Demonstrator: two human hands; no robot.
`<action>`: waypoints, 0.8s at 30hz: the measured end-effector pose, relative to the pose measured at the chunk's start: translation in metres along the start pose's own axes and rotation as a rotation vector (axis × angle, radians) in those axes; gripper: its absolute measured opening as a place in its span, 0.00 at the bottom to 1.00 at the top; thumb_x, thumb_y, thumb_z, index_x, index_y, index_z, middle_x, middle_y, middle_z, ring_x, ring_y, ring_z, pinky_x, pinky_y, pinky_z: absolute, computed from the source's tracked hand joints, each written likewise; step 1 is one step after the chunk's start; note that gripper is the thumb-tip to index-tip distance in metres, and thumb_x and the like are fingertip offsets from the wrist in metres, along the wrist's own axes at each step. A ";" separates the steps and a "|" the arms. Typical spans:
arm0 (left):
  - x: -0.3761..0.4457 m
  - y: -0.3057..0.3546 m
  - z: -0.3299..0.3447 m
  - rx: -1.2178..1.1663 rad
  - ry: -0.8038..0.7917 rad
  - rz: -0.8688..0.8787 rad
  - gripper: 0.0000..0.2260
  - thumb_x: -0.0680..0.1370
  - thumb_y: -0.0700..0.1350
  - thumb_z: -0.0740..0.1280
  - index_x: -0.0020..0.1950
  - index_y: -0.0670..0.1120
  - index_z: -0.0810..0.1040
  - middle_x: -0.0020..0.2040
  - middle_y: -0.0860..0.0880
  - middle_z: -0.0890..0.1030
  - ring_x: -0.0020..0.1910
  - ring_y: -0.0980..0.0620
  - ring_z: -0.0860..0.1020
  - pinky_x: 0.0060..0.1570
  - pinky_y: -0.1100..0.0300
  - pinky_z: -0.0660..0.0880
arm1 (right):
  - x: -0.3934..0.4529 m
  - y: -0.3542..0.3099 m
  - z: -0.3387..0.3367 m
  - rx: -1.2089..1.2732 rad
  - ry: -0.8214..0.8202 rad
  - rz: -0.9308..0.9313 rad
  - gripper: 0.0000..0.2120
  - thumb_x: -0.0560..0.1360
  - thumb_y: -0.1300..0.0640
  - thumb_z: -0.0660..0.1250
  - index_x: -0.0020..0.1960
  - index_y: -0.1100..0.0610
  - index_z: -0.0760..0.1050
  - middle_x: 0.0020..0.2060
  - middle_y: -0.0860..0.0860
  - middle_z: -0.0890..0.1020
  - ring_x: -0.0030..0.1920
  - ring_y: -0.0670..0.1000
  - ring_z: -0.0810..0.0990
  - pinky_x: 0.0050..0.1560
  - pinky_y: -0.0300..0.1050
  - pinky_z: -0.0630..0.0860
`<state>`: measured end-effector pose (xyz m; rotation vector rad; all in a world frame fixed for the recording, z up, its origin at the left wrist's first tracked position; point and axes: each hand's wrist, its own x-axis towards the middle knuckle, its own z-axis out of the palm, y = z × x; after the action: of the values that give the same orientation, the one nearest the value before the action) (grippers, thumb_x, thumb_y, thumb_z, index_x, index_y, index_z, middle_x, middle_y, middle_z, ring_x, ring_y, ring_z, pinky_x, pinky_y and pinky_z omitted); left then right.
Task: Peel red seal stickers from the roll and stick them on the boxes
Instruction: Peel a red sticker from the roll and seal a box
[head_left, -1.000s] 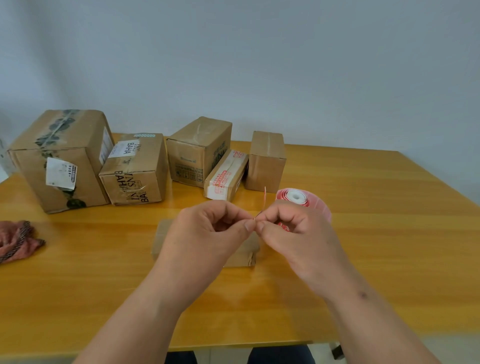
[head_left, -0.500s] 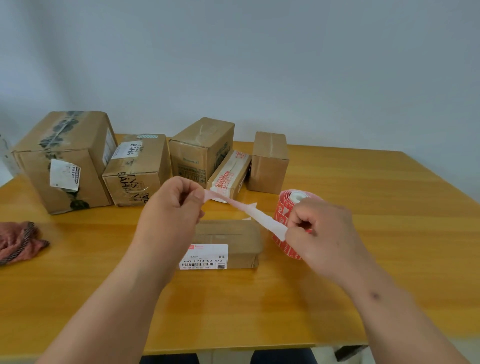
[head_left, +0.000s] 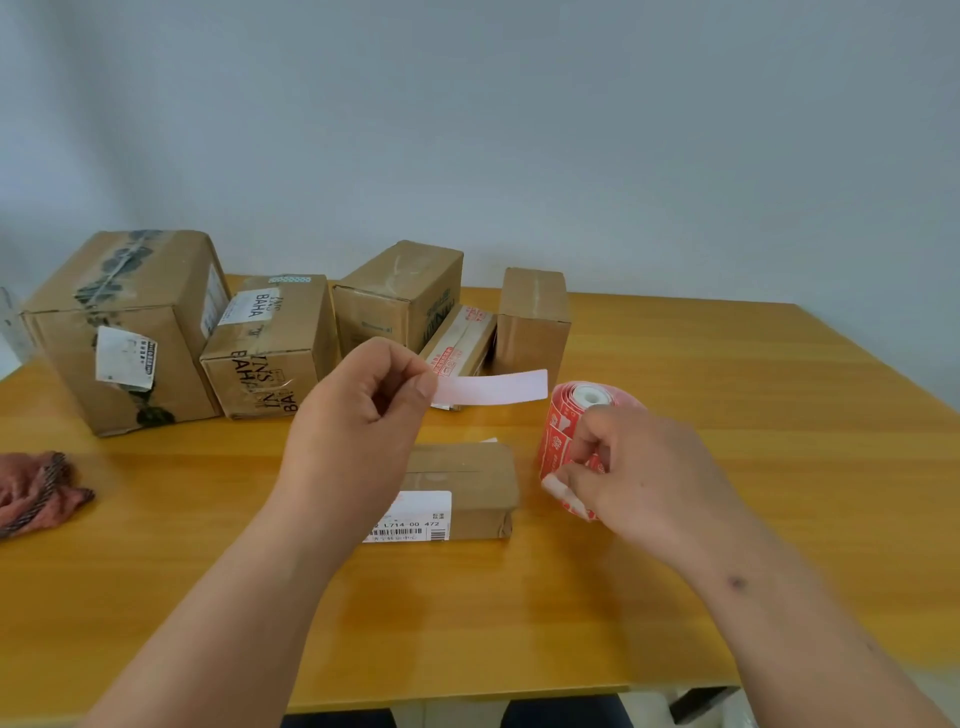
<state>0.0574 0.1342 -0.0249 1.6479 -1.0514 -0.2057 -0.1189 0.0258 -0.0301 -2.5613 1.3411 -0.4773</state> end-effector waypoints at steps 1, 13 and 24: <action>0.000 0.000 0.001 -0.004 -0.002 0.008 0.07 0.79 0.46 0.64 0.41 0.52 0.76 0.36 0.47 0.77 0.32 0.51 0.72 0.31 0.62 0.70 | 0.000 -0.002 0.000 0.031 -0.024 0.005 0.05 0.73 0.49 0.68 0.40 0.47 0.74 0.43 0.38 0.75 0.47 0.47 0.77 0.35 0.38 0.65; -0.012 -0.003 0.004 0.068 0.009 0.213 0.04 0.77 0.45 0.68 0.43 0.52 0.80 0.37 0.54 0.82 0.41 0.52 0.78 0.39 0.62 0.73 | 0.004 -0.023 -0.015 1.434 -0.415 0.348 0.26 0.70 0.41 0.65 0.53 0.62 0.80 0.36 0.61 0.82 0.30 0.54 0.78 0.30 0.44 0.71; -0.016 -0.003 -0.003 -0.404 -0.078 -0.114 0.12 0.80 0.51 0.60 0.59 0.56 0.79 0.50 0.54 0.85 0.54 0.56 0.81 0.58 0.54 0.74 | 0.000 -0.032 -0.007 0.963 -0.086 0.065 0.10 0.75 0.61 0.69 0.54 0.50 0.77 0.39 0.48 0.86 0.41 0.46 0.85 0.49 0.43 0.79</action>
<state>0.0516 0.1475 -0.0322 1.3404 -0.9042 -0.5272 -0.0972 0.0441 -0.0127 -1.7093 0.8403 -0.7552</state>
